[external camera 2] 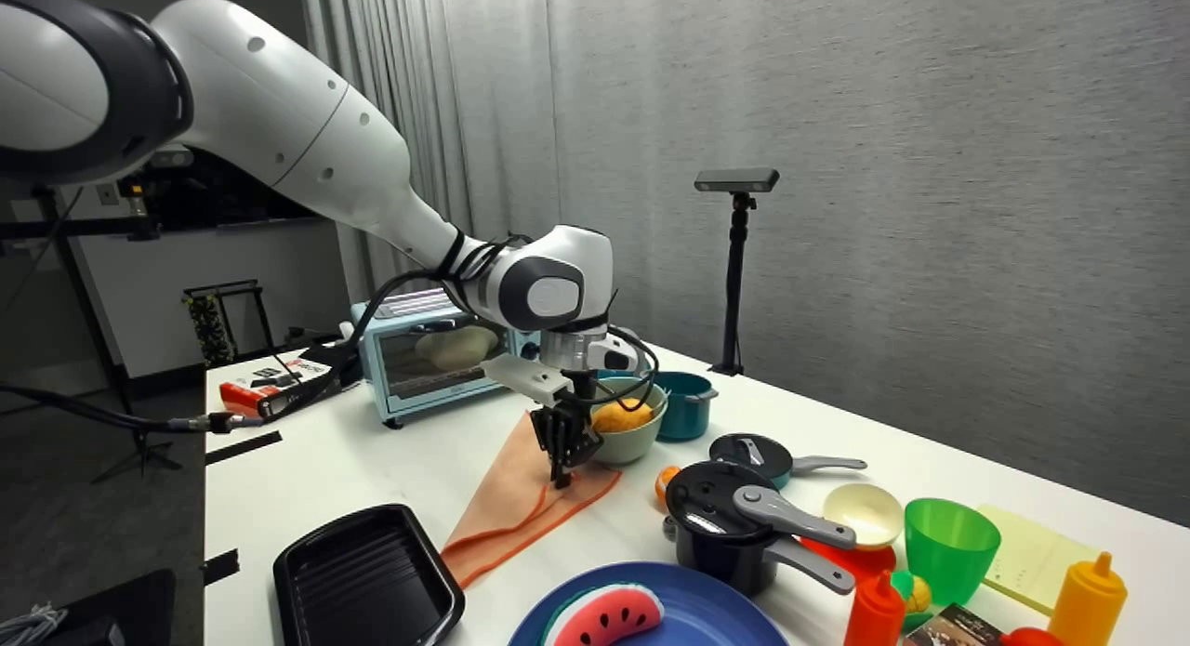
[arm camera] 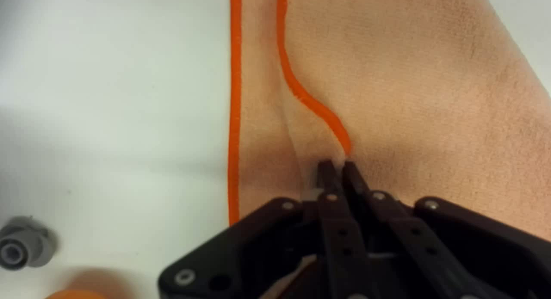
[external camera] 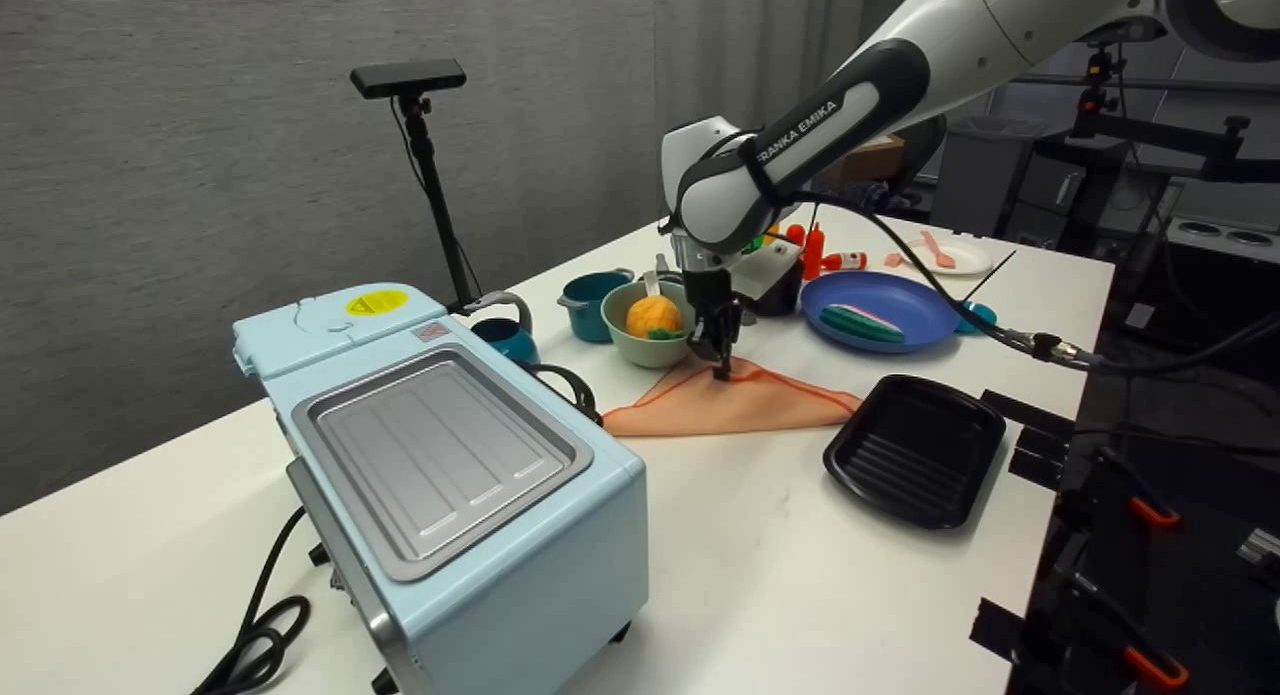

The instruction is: Unfold the towel on the table

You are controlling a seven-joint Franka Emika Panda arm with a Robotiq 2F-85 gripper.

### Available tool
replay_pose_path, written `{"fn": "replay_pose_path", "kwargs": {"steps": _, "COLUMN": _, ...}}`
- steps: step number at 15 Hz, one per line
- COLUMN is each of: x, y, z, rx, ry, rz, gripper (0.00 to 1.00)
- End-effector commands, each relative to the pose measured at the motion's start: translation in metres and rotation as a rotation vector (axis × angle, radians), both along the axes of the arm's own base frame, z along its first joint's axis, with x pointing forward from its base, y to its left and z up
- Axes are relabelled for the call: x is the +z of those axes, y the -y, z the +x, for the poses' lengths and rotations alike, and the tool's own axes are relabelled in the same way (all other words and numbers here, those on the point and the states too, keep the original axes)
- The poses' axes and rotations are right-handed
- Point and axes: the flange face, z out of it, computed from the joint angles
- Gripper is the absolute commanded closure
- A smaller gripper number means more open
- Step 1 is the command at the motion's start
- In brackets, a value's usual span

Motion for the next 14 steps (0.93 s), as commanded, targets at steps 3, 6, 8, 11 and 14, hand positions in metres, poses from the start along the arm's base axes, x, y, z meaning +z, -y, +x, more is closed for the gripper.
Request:
{"fn": "replay_pose_path", "kwargs": {"steps": 3, "x": 0.010, "y": -0.003, "z": 0.023, "rx": -0.018, "ry": 0.031, "rz": -0.003, "gripper": 0.99}}
{"fn": "replay_pose_path", "kwargs": {"steps": 6, "x": 0.028, "y": 0.000, "z": 0.016, "rx": -0.005, "ry": 0.012, "rz": 0.011, "gripper": 0.99}}
{"fn": "replay_pose_path", "kwargs": {"steps": 8, "x": 0.044, "y": -0.001, "z": 0.018, "rx": -0.012, "ry": 0.009, "rz": 0.020, "gripper": 0.99}}
{"fn": "replay_pose_path", "kwargs": {"steps": 11, "x": 0.068, "y": -0.004, "z": 0.019, "rx": -0.022, "ry": -0.022, "rz": 0.049, "gripper": 0.99}}
{"fn": "replay_pose_path", "kwargs": {"steps": 14, "x": 0.087, "y": -0.018, "z": 0.015, "rx": -0.093, "ry": -0.021, "rz": 0.106, "gripper": 0.99}}
